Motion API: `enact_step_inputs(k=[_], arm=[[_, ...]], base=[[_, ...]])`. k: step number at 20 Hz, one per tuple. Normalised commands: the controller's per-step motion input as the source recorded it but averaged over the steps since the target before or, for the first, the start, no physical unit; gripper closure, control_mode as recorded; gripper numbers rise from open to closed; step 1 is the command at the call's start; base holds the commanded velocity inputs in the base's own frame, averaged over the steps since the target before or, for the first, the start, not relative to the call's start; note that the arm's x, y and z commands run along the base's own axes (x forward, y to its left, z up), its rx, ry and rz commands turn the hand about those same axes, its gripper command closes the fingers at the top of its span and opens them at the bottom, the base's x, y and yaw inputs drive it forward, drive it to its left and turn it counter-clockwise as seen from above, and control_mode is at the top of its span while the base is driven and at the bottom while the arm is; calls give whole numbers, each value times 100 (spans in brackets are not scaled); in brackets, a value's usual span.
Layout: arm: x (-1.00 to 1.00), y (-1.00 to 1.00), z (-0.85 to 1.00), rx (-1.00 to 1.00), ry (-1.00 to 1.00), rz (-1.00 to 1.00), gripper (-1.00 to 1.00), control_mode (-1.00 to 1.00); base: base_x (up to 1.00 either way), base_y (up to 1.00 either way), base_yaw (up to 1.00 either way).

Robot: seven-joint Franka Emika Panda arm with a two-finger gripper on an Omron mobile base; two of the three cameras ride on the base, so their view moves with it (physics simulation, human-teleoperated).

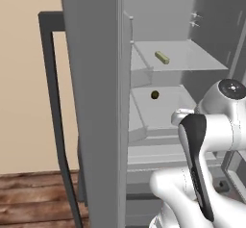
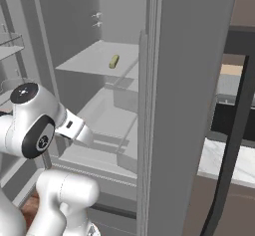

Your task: Pick the egg and butter from the fridge and place them by the bowl for mixing.

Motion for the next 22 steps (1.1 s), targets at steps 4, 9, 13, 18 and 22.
enact_step_inputs(k=[4,9,13,18,22], arm=[[0,0,0,0,0,0,-100,100],[0,0,0,0,0,0,-100,100],[0,0,0,0,0,0,-100,100],[0,0,0,0,0,0,-100,100],[-6,6,24,0,-25,6,-100,-100]], base=[[5,2,-7],[0,0,0],[0,0,0],[-4,0,3],[-2,1,2]])
